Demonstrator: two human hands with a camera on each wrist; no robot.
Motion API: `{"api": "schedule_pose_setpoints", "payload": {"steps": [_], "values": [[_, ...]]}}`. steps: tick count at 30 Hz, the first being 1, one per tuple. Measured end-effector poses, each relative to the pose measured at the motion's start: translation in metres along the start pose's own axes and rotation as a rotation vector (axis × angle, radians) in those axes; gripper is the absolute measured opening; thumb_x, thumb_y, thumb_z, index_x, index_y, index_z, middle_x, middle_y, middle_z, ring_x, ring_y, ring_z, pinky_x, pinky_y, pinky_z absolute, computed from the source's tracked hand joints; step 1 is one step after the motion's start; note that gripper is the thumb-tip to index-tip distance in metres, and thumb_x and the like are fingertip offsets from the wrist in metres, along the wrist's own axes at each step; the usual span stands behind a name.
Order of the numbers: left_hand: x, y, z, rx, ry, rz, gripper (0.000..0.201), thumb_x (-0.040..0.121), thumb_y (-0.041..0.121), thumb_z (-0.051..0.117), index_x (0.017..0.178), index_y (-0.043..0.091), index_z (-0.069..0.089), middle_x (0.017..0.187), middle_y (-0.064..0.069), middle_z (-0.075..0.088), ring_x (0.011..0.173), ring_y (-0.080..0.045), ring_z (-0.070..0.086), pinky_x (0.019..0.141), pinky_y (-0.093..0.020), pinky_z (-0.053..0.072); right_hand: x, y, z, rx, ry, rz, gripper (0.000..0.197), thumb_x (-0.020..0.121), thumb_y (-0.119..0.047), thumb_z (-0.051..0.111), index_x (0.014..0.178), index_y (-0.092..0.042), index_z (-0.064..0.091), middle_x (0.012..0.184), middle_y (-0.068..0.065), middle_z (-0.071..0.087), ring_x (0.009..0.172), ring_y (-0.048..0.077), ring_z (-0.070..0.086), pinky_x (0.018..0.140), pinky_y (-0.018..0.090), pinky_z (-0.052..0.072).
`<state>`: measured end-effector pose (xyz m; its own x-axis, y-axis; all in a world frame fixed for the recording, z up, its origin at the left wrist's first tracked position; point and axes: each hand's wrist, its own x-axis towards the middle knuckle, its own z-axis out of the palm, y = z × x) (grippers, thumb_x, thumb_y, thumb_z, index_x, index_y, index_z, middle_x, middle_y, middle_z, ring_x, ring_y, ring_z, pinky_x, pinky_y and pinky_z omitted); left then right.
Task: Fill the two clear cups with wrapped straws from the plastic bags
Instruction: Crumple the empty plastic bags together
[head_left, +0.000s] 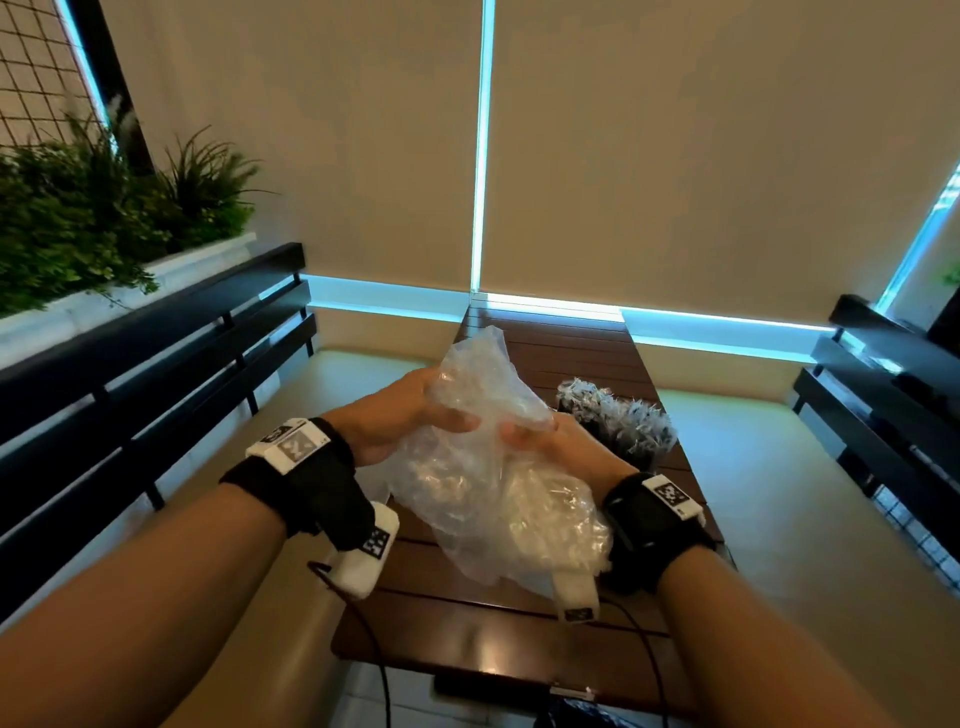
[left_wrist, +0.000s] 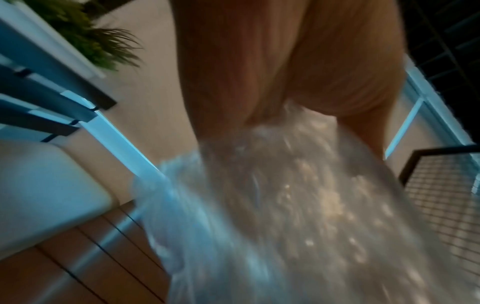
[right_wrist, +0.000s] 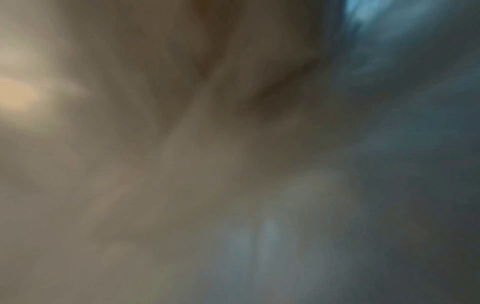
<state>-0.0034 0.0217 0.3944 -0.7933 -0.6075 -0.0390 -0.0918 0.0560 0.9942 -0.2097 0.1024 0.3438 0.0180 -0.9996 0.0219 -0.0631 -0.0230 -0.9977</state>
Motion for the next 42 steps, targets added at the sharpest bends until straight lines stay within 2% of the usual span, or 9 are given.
{"api": "schedule_pose_setpoints", "payload": {"steps": [3,11,16,19,22,26,32,39,42], "values": [[-0.006,-0.005,-0.007,0.039,-0.082,-0.064,0.050,0.088,-0.002,0.066,0.132,0.019,0.057,0.126,-0.009,0.069,0.115,-0.029,0.067,0.092,-0.043,0.058,0.001,-0.004,-0.010,-0.046,0.046,-0.038,0.017,0.096,-0.022,0.063,0.087,-0.014,0.075,0.084,0.001,0.075,0.076,0.015,0.072,0.072,0.029,0.055],[0.005,-0.021,0.003,0.017,0.182,0.127,0.027,0.094,-0.009,0.056,0.113,0.003,0.070,0.109,-0.014,0.074,0.100,-0.030,0.071,0.081,-0.036,0.062,-0.001,0.000,-0.011,0.021,-0.102,-0.007,0.040,0.089,-0.022,0.071,0.126,-0.012,0.059,0.113,0.003,0.073,0.103,0.019,0.071,0.085,0.029,0.055],[0.007,-0.026,-0.013,-0.127,0.010,0.107,0.032,0.076,0.027,0.083,0.099,0.005,0.076,0.099,-0.013,0.072,0.088,-0.026,0.070,0.077,-0.036,0.059,-0.006,0.001,-0.012,0.023,-0.011,-0.207,0.015,0.092,-0.001,0.061,0.090,-0.011,0.072,0.082,-0.003,0.073,0.075,0.009,0.069,0.068,0.024,0.054],[0.010,-0.019,-0.029,-0.436,-0.178,-0.080,0.058,0.076,0.037,0.073,0.129,0.014,0.067,0.136,-0.016,0.062,0.119,-0.037,0.061,0.094,-0.049,0.055,-0.007,-0.006,-0.016,-0.117,0.100,-0.274,0.022,0.093,0.007,0.058,0.078,-0.005,0.070,0.069,-0.007,0.070,0.063,0.005,0.064,0.063,0.021,0.051],[0.020,0.000,-0.019,0.021,-0.186,-0.254,0.082,0.071,0.071,0.069,0.137,0.024,0.057,0.131,-0.011,0.066,0.117,-0.032,0.065,0.090,-0.051,0.056,0.003,-0.013,-0.018,-0.280,0.223,-0.292,0.025,0.091,0.004,0.064,0.069,-0.006,0.071,0.064,-0.008,0.067,0.056,0.004,0.061,0.057,0.020,0.049],[0.033,0.026,0.001,0.474,-0.063,-0.217,0.058,0.072,0.030,0.084,0.123,0.007,0.065,0.110,-0.013,0.075,0.100,-0.034,0.072,0.086,-0.051,0.058,0.011,-0.025,-0.021,-0.411,0.343,-0.282,0.017,0.089,-0.001,0.066,0.088,-0.014,0.077,0.079,-0.003,0.071,0.065,0.006,0.063,0.058,0.020,0.050],[0.044,0.030,0.000,0.579,0.238,0.028,0.032,0.076,0.004,0.082,0.105,0.004,0.071,0.101,-0.015,0.072,0.093,-0.035,0.072,0.076,-0.051,0.062,-0.010,-0.031,-0.050,0.214,0.083,-0.094,0.059,0.086,-0.043,0.068,0.140,-0.027,0.053,0.106,-0.002,0.072,0.099,0.018,0.068,0.078,0.028,0.054],[0.062,0.009,0.037,0.964,0.542,0.173,0.017,0.082,0.023,0.070,0.096,0.015,0.065,0.093,-0.004,0.070,0.089,-0.027,0.066,0.071,-0.032,0.049,0.007,-0.009,-0.021,-0.557,0.484,-0.323,0.036,0.094,-0.042,0.062,0.067,-0.019,0.065,0.060,0.000,0.061,0.054,0.004,0.051,0.057,0.029,0.045],[0.053,0.016,0.051,0.311,0.298,0.054,0.031,0.090,0.013,0.060,0.120,0.008,0.060,0.109,-0.010,0.067,0.102,-0.032,0.065,0.083,-0.043,0.054,0.008,-0.001,-0.023,-0.776,0.658,-0.437,0.049,0.096,-0.047,0.056,0.053,-0.024,0.051,0.052,-0.007,0.051,0.047,0.007,0.045,0.050,0.025,0.033]]}}
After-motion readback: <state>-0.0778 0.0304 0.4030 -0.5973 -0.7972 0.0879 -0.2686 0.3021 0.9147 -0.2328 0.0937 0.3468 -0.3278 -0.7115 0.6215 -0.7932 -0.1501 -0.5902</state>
